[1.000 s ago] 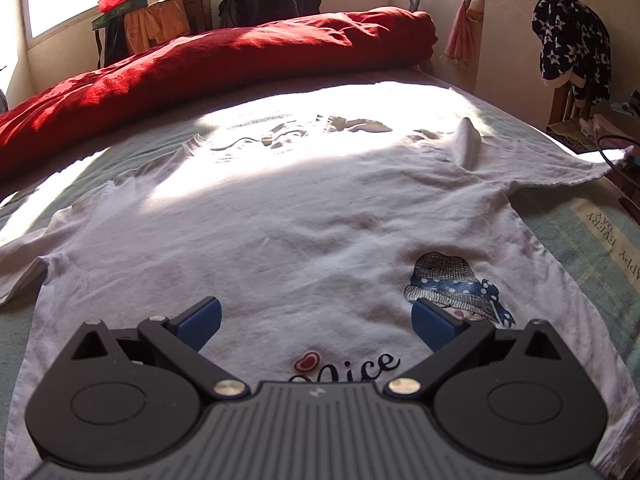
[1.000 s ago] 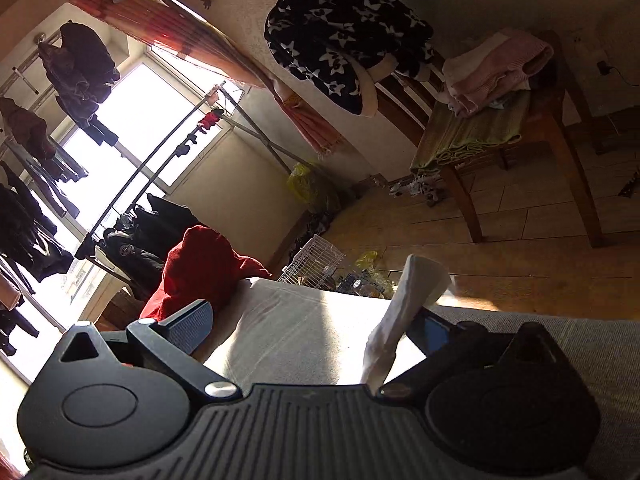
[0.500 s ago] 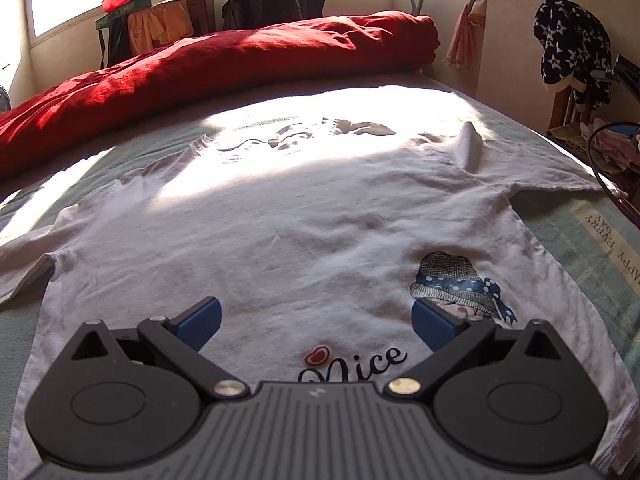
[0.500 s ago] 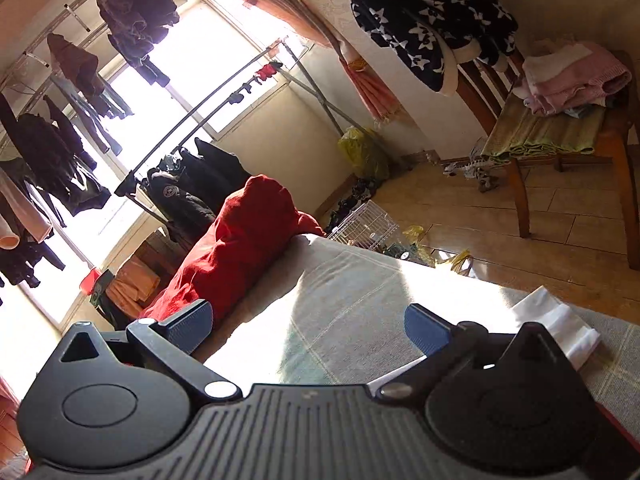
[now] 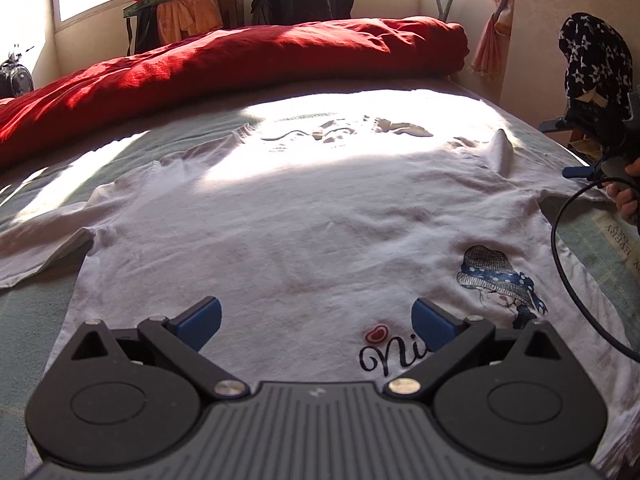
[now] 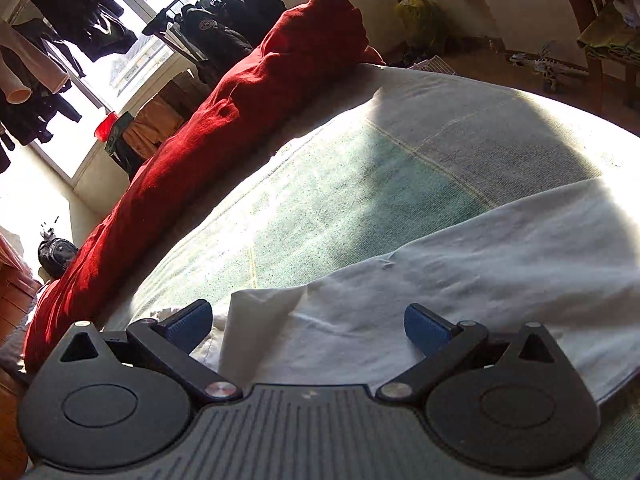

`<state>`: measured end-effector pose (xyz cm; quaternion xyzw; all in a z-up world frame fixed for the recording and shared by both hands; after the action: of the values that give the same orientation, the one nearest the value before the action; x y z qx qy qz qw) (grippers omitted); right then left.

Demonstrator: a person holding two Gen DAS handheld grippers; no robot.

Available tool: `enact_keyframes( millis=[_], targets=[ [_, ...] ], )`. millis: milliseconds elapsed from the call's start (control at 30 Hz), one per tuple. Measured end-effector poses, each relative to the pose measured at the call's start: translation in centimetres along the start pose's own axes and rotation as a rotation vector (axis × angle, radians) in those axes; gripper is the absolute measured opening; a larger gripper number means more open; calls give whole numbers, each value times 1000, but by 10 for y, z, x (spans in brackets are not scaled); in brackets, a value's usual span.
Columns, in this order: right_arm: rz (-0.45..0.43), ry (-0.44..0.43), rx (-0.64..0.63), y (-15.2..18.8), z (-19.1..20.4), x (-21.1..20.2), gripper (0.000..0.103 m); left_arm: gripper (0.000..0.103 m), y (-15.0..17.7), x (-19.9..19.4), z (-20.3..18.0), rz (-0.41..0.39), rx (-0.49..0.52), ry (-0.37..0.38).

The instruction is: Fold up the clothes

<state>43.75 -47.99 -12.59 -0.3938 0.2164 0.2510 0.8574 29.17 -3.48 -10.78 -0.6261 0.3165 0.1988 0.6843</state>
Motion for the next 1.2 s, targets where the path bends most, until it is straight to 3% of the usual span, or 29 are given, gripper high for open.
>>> enact_keyframes(
  millis=[100,267,433,500,600,767,967,1067,1133,1200],
  targets=[
    [4,-43,39,7,-18,-12,103,101,1,0,5,1,-2,-6],
    [43,-100,-13,-2,33,-13,103,101,-4,-5,17,-23,12,-33],
    [82,-156,-67,-11,85,-13,103,101,-3,-13,41,-41,-60,-47],
    [125,-185,-113,-4,116,5,103,101,0,-15,50,-40,-74,-63],
    [153,-153,-173,9,146,37,103,101,4,-17,62,-37,-99,-77],
    [202,46,-241,39,152,104,103,101,7,-18,72,-40,-122,-78],
    [187,117,-278,33,160,145,103,101,9,-20,77,-40,-131,-80],
    [204,42,-334,25,165,144,103,101,9,-21,76,-43,-139,-71],
    [235,-47,-290,18,167,127,103,101,8,-21,72,-47,-125,-56],
    [232,-79,-287,15,169,103,103,101,6,-20,68,-47,-109,-48]
  ],
)
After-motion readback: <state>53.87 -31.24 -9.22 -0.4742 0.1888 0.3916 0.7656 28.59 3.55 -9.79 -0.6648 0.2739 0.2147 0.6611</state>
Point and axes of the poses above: each gripper's, at about its wrist camera, not at the fingertips, and x roughly the way its jaws point, z to its left, y to its underside, the point moved 6 cm from there along x, roughly the way its jaws point
